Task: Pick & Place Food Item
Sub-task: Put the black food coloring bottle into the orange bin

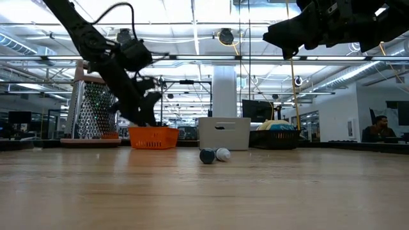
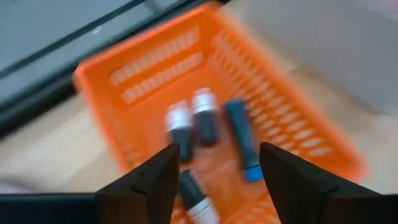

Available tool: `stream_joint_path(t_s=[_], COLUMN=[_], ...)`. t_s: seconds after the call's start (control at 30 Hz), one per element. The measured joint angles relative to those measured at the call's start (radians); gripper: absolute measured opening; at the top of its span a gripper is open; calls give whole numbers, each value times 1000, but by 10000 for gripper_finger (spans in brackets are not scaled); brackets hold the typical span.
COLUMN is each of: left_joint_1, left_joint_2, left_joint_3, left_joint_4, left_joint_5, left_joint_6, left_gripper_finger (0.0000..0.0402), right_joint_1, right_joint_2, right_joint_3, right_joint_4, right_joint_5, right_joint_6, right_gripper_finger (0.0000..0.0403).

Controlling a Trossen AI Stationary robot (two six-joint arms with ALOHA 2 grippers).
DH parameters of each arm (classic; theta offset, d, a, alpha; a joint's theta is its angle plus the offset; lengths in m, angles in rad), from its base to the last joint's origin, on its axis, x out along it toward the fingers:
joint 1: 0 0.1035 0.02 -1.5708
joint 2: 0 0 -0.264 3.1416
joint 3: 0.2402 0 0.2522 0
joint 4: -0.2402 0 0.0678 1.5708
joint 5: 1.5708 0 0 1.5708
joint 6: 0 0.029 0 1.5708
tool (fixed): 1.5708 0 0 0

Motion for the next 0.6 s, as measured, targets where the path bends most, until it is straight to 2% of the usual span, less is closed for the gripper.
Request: stream_joint_path(t_s=[0.1,0.27,0.4,0.5,0.6], left_joint_1=[-22,-106,-232,-357,-507], left_joint_2=[-55,-170,-207,-195,-142], left_joint_3=[1,1,1,2,2], left_joint_4=[2,5,46,107,154], left_joint_5=[75,204,323,330,318], left_joint_6=[48,43,35,21,79], left_gripper_finger=[234,232,225,224,223], right_joint_1=[0,0,0,0,0], right_joint_2=[0,0,0,0,0], right_joint_3=[0,0,0,0,0], right_joint_4=[0,0,0,0,0], right_joint_5=[0,0,0,2,3], right_joint_6=[0,0,0,0,-3], right_gripper_finger=[130,130,130,130,130])
